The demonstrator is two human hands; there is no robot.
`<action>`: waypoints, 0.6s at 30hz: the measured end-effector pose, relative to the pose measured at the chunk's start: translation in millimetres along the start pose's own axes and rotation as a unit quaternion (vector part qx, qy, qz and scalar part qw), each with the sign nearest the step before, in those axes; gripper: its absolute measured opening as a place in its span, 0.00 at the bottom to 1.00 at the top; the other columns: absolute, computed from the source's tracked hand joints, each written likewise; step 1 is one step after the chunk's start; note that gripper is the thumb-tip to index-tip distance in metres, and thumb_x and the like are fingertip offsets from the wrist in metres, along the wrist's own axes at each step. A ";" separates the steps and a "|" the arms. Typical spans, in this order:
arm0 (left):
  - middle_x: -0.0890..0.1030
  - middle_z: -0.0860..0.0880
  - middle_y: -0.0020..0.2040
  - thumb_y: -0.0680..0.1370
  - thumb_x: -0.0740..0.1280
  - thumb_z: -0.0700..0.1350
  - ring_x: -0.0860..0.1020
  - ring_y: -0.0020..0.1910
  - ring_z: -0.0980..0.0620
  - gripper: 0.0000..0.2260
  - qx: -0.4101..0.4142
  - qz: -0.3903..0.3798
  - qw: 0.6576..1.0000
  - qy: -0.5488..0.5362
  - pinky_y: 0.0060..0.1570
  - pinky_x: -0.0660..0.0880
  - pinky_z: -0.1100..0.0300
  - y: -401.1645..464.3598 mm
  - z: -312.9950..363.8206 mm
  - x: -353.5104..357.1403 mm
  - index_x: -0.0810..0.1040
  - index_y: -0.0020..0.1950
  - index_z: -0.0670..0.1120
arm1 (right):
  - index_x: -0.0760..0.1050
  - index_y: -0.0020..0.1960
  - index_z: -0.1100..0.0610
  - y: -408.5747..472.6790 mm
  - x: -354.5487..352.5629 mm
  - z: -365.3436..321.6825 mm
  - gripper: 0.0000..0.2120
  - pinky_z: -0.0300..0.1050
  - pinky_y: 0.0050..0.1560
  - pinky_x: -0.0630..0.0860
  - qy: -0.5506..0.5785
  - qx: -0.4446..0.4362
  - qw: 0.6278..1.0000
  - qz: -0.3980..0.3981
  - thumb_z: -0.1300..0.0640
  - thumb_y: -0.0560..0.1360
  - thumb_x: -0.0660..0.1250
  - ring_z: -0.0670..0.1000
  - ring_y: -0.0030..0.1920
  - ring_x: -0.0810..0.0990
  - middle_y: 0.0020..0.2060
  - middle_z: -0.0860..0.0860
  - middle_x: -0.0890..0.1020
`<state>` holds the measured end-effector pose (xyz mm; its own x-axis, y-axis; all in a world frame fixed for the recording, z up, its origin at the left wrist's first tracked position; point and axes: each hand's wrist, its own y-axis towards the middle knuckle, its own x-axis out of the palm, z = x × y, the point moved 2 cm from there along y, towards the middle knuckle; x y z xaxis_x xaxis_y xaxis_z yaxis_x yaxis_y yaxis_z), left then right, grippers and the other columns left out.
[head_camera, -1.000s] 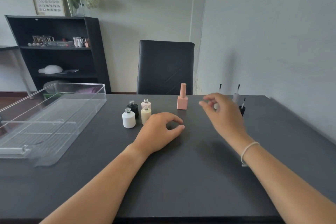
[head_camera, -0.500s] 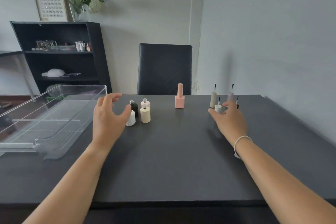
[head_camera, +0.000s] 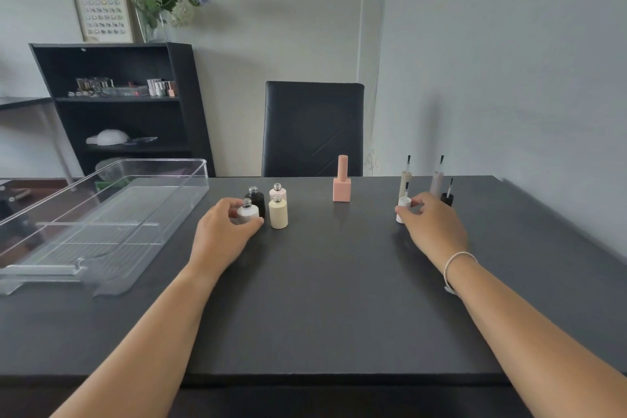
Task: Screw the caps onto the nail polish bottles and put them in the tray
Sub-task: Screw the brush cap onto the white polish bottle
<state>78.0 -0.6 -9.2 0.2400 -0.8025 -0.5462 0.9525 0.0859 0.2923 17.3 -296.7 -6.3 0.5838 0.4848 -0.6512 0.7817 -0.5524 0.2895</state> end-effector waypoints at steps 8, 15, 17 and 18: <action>0.77 0.50 0.46 0.71 0.71 0.43 0.74 0.42 0.54 0.13 0.026 0.046 0.998 -0.046 0.42 0.68 0.63 -5.5 10.2 -3.7 0.76 0.54 0.46 | 0.74 0.46 0.54 -13.9 4.1 -17.6 0.06 0.44 0.41 0.70 0.078 -0.092 0.992 -0.035 0.52 0.73 0.66 0.51 0.44 0.76 0.41 0.48 0.78; 0.76 0.56 0.49 0.70 0.71 0.40 0.76 0.45 0.65 0.15 0.150 0.026 0.980 -0.130 0.40 0.72 0.75 -21.0 33.4 2.3 0.74 0.47 0.59 | 0.73 0.46 0.52 -20.0 10.7 -25.3 0.06 0.40 0.39 0.71 0.149 -0.133 0.975 -0.102 0.51 0.72 0.67 0.50 0.42 0.80 0.45 0.46 0.80; 0.76 0.58 0.50 0.70 0.72 0.39 0.76 0.46 0.66 0.17 0.178 0.002 0.974 -0.141 0.42 0.74 0.73 -25.6 36.6 7.0 0.74 0.47 0.61 | 0.73 0.47 0.52 -22.4 11.2 -27.9 0.06 0.39 0.37 0.71 0.159 -0.150 0.969 -0.119 0.52 0.73 0.67 0.48 0.40 0.78 0.45 0.47 0.80; 0.76 0.58 0.50 0.70 0.72 0.39 0.77 0.46 0.63 0.16 0.187 -0.007 0.972 -0.141 0.43 0.75 0.71 -27.2 37.3 9.2 0.75 0.49 0.59 | 0.74 0.48 0.52 -23.8 10.8 -29.7 0.06 0.39 0.37 0.71 0.161 -0.163 0.965 -0.126 0.52 0.73 0.67 0.47 0.38 0.77 0.45 0.47 0.80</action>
<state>47.4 -32.3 7.1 0.1160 -0.9368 -0.3301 0.8079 -0.1044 0.5800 11.5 -258.2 0.5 0.3637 0.7900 -0.4936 0.9044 -0.1726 0.3901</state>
